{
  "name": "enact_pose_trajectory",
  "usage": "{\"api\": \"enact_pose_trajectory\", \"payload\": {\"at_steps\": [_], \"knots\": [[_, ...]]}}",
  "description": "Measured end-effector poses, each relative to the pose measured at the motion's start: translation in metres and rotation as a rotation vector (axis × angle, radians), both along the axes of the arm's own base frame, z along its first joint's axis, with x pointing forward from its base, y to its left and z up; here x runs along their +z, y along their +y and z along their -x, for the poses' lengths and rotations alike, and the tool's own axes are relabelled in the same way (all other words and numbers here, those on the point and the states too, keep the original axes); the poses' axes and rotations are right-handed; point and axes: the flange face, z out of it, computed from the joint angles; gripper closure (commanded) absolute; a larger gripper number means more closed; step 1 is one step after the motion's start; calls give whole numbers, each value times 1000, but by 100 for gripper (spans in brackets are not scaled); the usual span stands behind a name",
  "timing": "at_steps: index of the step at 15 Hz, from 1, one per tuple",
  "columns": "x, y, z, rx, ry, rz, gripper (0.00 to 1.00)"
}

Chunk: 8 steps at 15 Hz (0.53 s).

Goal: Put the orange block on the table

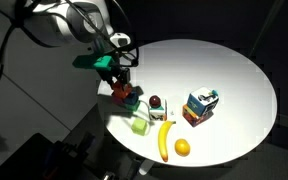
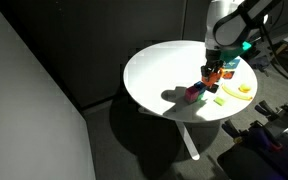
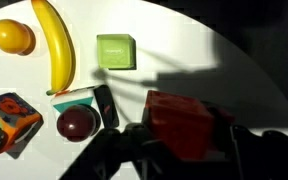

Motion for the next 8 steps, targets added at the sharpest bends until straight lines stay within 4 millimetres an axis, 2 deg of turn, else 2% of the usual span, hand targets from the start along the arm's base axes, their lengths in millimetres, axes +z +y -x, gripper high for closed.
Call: {"api": "enact_pose_trajectory", "payload": {"at_steps": [4, 8], "knots": [[5, -6, 20, -7, 11, 1, 69], [10, -16, 31, -23, -22, -7, 69]]}}
